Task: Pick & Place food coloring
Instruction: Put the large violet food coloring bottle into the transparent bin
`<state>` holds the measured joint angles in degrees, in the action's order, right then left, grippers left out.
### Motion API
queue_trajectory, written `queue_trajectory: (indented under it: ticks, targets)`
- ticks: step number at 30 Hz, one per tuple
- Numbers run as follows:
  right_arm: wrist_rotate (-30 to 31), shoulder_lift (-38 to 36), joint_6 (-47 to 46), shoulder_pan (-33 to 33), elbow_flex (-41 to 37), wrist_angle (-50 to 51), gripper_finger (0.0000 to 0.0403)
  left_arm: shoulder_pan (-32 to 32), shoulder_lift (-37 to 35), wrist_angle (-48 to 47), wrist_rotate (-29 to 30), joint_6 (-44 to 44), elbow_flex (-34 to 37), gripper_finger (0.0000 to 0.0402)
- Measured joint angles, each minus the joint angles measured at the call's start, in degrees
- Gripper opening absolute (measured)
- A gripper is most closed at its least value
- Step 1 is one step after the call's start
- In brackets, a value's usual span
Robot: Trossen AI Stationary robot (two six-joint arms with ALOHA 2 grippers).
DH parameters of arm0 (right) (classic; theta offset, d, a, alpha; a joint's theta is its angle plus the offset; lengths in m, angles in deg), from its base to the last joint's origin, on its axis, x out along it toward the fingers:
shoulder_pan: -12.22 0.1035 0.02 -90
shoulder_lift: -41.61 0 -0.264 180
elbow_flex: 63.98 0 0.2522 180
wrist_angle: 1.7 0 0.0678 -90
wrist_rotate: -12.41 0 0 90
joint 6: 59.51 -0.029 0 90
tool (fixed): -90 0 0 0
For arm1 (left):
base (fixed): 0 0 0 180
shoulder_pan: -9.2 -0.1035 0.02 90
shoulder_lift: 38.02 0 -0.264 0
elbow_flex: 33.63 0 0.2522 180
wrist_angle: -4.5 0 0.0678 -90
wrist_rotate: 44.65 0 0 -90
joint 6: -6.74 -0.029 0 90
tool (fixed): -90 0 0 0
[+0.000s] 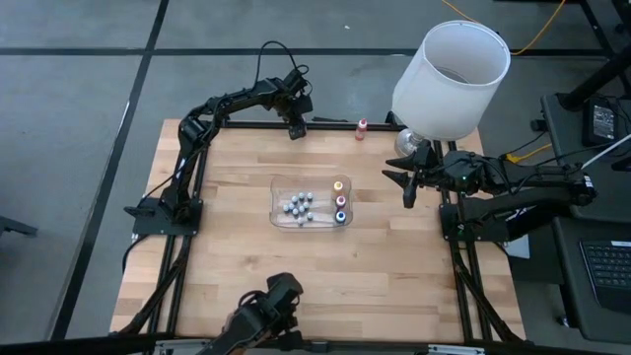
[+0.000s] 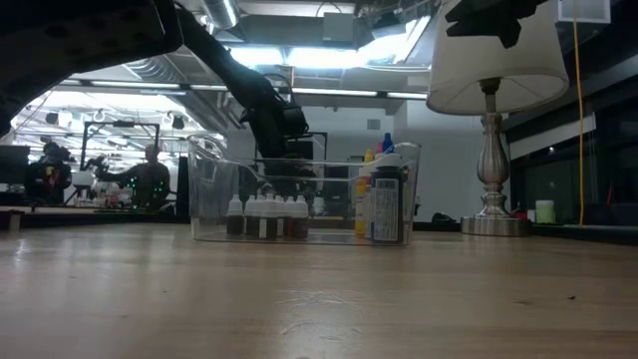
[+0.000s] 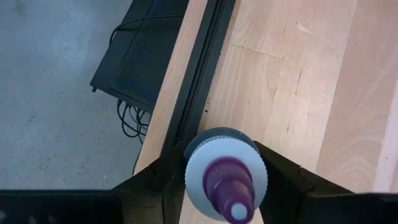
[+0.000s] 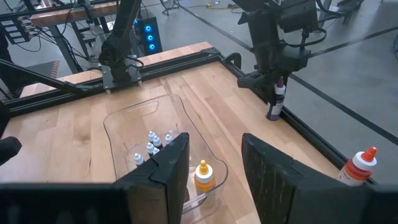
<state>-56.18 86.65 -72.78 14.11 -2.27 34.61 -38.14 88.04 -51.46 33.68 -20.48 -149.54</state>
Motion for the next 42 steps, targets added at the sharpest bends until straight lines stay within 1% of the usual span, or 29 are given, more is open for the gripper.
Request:
queue_trajectory:
  ticks: [3,12,21,25,30,38,42]
  targets:
    - [0.0,0.0,-0.04,-0.01,0.0,0.0,0.0149,0.25,-0.24,-0.59,-0.1,1.0,0.0,0.015]
    - [0.0,-0.02,0.07,0.0,0.0,0.0,0.0149,2.44,-2.63,-3.49,-0.36,0.09,0.02,0.0151]
    - [0.0,-0.02,0.41,0.0,0.0,0.01,0.0149,5.13,-6.16,-3.42,-0.88,0.09,0.02,0.0153]
    - [0.0,-0.02,0.44,0.0,0.0,0.02,0.0149,6.85,-8.86,-4.6,-3.83,0.07,0.02,0.0148]
    - [0.0,-0.02,0.46,0.0,0.0,0.04,0.0149,10.6,-12.93,-6.77,-6.52,0.01,0.02,0.0152]
    - [0.0,-0.02,1.55,0.0,0.0,0.04,0.0149,19.44,-19.9,-11.06,-6.7,-0.42,0.0,0.0148]
    - [-0.02,-0.02,1.55,0.0,0.0,0.06,0.0149,24.32,-21.22,-12.27,-6.74,-0.07,0.0,0.0153]
